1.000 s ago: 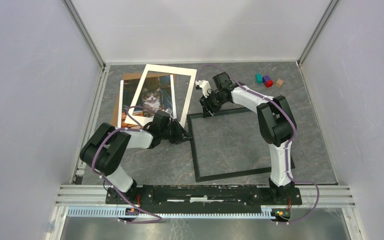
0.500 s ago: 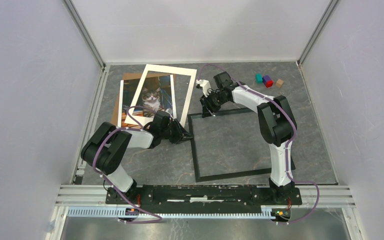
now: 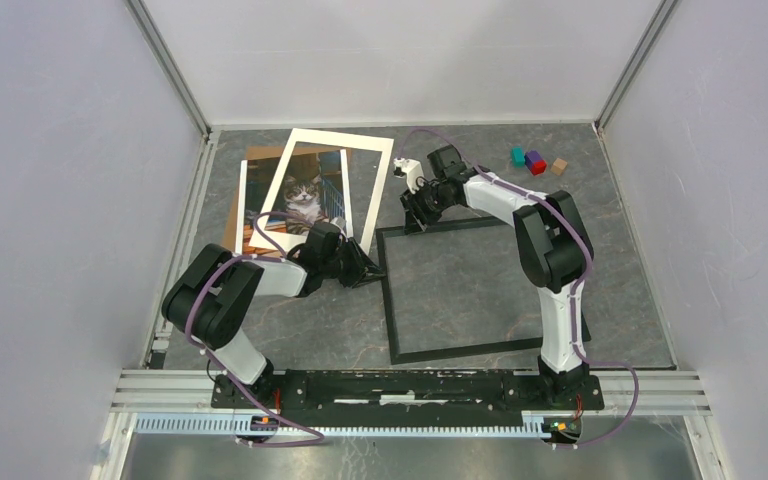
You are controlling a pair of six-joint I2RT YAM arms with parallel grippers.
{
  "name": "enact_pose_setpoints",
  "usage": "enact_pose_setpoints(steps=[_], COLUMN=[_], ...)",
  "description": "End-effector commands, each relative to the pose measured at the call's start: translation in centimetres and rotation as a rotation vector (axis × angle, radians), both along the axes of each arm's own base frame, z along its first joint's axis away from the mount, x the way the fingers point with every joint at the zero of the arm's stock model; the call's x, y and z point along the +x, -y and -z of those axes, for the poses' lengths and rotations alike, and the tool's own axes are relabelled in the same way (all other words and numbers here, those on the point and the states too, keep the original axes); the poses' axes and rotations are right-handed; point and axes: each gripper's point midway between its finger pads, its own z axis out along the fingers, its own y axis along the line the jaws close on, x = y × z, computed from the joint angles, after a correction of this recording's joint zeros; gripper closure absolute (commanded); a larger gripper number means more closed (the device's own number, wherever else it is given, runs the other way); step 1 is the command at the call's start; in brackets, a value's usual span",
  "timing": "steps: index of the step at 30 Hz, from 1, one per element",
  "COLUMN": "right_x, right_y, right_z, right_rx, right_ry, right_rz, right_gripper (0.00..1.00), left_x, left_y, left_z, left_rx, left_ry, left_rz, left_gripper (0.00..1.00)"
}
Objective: Put the photo into the frame
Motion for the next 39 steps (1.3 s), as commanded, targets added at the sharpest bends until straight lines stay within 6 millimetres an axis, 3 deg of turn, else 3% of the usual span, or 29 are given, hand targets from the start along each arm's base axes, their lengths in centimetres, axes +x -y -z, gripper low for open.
enact_pose_setpoints(steps=[1,6,14,25,30,36,39], right_x=[-3.6,-4.6,-5.6,-4.9,-6.0,-6.7,-7.8], right_y=[1.1,0.4,-0.3,1.2,1.7,1.0,1.0], right_z=[2.7,2.8,0.3,2.6,3.1,2.1,3.4], right_rx=[-0.064,-0.036,0.024,-0.082,-0.107,-0.076,-0.091], right_ry=[-0.131,-0.173,-0.200,-0.181,-0.197,-0.196,-0.190], right_rz=[0.015,-0.021,-0.046,0.016,0.011,0.032,0.041], right_gripper=[0.61,0.64,0.63,0.63,0.63,0.65,0.65], left_x=[-3.3,-3.1,-3.1,-2.9,-2.9,-2.9,-2.8], left_y=[-4.8,-4.6,-4.7,-4.6,-4.6,-4.7,-4.7], left_z=[6.1,5.9,6.1,5.7,5.7,5.8,5.7], left_rx=[0.262,0.253,0.257,0.254,0.255,0.259,0.259], left_ry=[-0.146,-0.138,-0.142,-0.132,-0.133,-0.134,-0.130], left_rz=[-0.046,-0.044,-0.045,-0.044,-0.043,-0.049,-0.052], left_gripper=[0.72,0.72,0.73,0.73,0.73,0.73,0.73])
